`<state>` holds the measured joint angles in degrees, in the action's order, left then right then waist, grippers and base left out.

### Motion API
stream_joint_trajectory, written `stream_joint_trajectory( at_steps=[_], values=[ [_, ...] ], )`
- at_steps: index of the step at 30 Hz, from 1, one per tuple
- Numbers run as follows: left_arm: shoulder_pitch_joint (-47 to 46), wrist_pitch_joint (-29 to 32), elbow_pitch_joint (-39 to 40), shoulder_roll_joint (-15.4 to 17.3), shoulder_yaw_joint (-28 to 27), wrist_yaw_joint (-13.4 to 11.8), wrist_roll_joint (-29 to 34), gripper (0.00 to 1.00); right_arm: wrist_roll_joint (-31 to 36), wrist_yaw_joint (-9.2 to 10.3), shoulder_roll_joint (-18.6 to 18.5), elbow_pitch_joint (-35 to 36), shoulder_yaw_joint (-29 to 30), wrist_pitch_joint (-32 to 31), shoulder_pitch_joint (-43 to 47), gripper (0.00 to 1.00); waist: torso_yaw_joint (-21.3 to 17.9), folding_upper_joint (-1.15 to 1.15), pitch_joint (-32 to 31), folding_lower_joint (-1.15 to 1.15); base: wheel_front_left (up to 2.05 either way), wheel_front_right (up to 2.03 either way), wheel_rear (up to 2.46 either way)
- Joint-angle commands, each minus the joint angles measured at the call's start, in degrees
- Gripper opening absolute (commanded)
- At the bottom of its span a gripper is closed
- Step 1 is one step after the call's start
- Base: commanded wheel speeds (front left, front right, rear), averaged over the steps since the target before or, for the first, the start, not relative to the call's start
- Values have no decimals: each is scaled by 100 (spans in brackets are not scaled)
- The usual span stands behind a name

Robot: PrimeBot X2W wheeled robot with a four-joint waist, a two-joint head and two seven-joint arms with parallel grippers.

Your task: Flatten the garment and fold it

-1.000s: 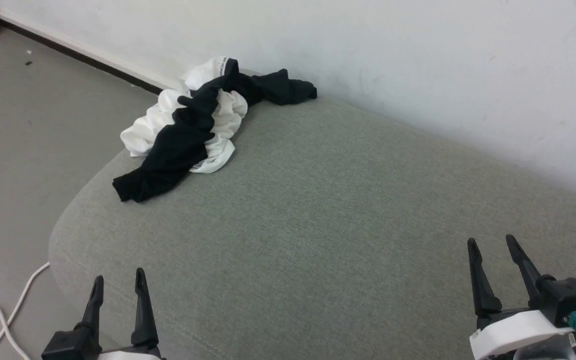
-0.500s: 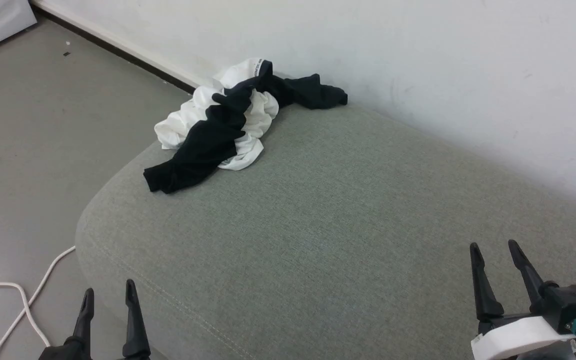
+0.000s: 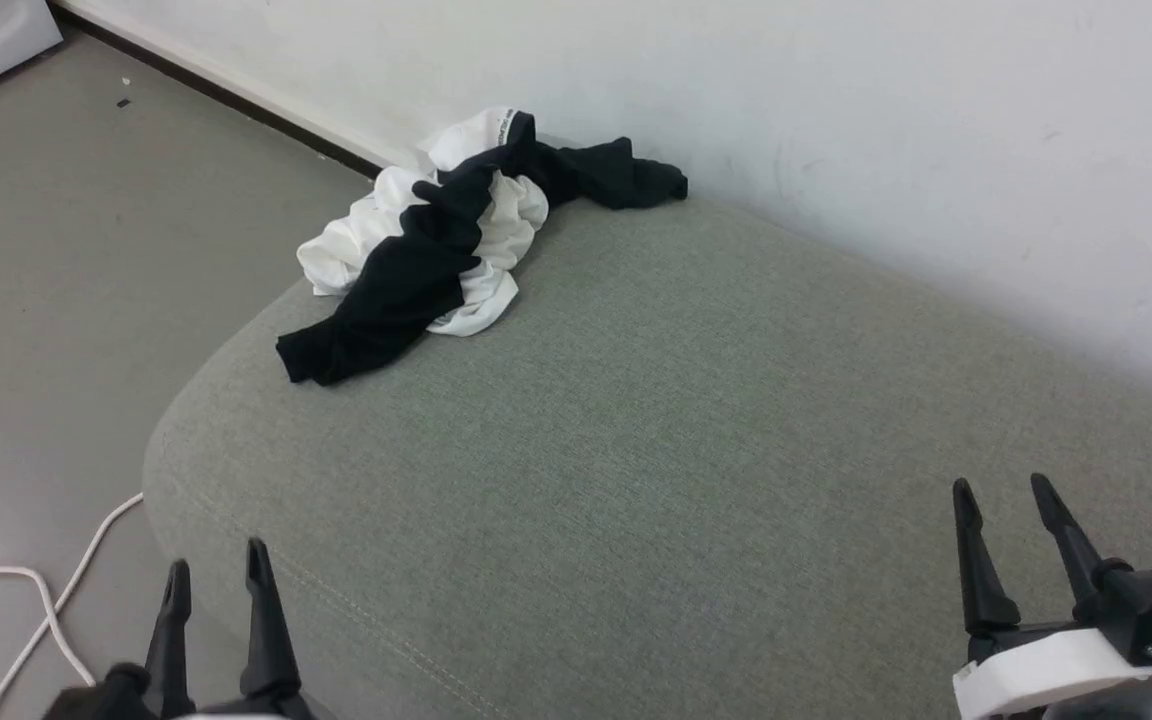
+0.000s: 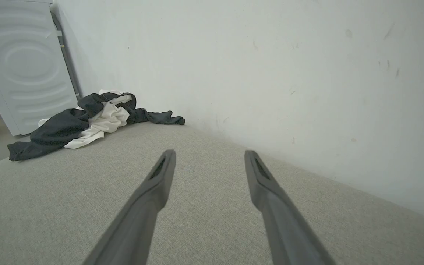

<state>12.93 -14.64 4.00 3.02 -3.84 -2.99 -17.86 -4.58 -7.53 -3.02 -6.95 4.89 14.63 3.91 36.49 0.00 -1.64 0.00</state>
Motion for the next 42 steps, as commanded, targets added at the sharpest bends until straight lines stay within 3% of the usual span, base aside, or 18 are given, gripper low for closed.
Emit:
stream_joint_trajectory(
  at_steps=[1,8,12,18,27,42],
  values=[
    [-121,29,187,-14,44,49,-130,100,38,4,14,56,26,-22,16,100,-18,0,56,0,0,0,0],
    [-1312,1226,1300,522,147,207,-258,100,135,4,14,434,119,-207,-95,100,-125,0,425,0,0,0,0],
    [-2446,1890,1304,899,-11,157,-320,100,242,4,14,734,169,-348,-190,100,-247,0,713,0,0,0,0],
    [-4143,2652,356,1438,-45,300,-448,100,508,4,14,1370,161,-705,-369,100,-519,0,1228,0,0,0,0],
    [-5812,3538,-1674,2518,-7,804,-573,100,905,4,14,2518,30,-1368,-535,100,-1076,0,1952,0,0,0,0],
    [-6486,4290,-3311,2936,318,1031,-1362,100,1526,4,5,3689,-139,-2106,-685,100,-1666,0,3053,0,0,0,0]
  ],
)
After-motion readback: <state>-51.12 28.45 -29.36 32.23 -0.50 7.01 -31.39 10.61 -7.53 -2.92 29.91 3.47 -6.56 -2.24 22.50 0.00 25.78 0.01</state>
